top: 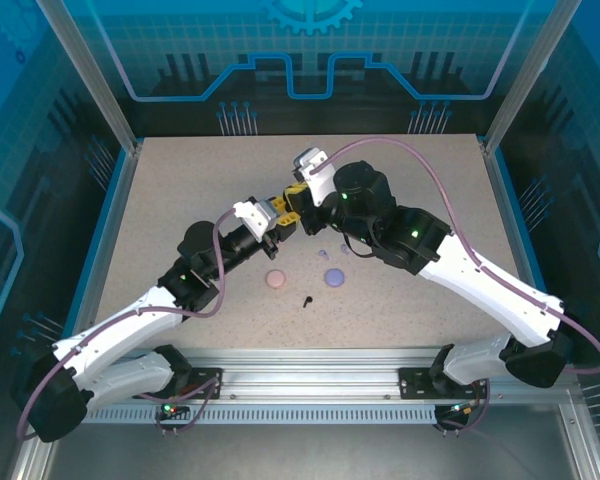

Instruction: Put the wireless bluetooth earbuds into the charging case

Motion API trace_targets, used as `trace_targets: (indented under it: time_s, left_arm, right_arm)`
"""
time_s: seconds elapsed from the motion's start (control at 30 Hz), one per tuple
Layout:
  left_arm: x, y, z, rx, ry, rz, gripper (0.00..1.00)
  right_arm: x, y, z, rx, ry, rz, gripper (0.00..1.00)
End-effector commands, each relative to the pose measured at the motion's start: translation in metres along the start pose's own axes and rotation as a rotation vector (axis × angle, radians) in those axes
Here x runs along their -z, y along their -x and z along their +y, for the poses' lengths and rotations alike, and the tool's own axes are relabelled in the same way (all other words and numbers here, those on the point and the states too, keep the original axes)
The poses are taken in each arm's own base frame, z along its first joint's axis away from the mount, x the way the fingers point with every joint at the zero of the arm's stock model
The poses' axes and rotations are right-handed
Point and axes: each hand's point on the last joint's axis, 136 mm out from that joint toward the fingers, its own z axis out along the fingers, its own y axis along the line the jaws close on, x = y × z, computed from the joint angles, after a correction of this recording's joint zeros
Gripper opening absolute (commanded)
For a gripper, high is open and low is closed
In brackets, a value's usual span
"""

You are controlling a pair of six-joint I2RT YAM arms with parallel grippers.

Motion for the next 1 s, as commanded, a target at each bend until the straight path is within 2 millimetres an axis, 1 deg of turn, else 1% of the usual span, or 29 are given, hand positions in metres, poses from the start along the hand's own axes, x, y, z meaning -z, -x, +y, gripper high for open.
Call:
trace_targets:
  time_s: [0.0,0.3,0.5,0.67,0.97]
  left_arm:
    - [-0.001,0.025,0.003,-0.030,0.011,-0.056,0.00]
    - [-0.002,0.023,0.002,-0.024,0.007,-0.048,0.00]
    - [-0.002,0.025,0.002,-0.022,0.004,-0.051,0.00]
    - [-0.003,0.025,0.001,-0.020,0.000,-0.051,0.00]
    - [-0.004,0.026,-0.001,-0.019,-0.010,-0.049,0.00]
  right_arm:
    - [0.014,0.013,-0.002,-0.002,-0.019,-0.057,0.08]
    - [0.023,0.019,-0.007,-0.039,-0.031,-0.080,0.08]
    - [0.023,0.020,-0.007,-0.060,-0.014,-0.085,0.07]
    - [0.018,0.019,-0.007,-0.067,-0.010,-0.081,0.07]
    - [0.004,0.011,-0.009,-0.079,-0.006,-0.054,0.06]
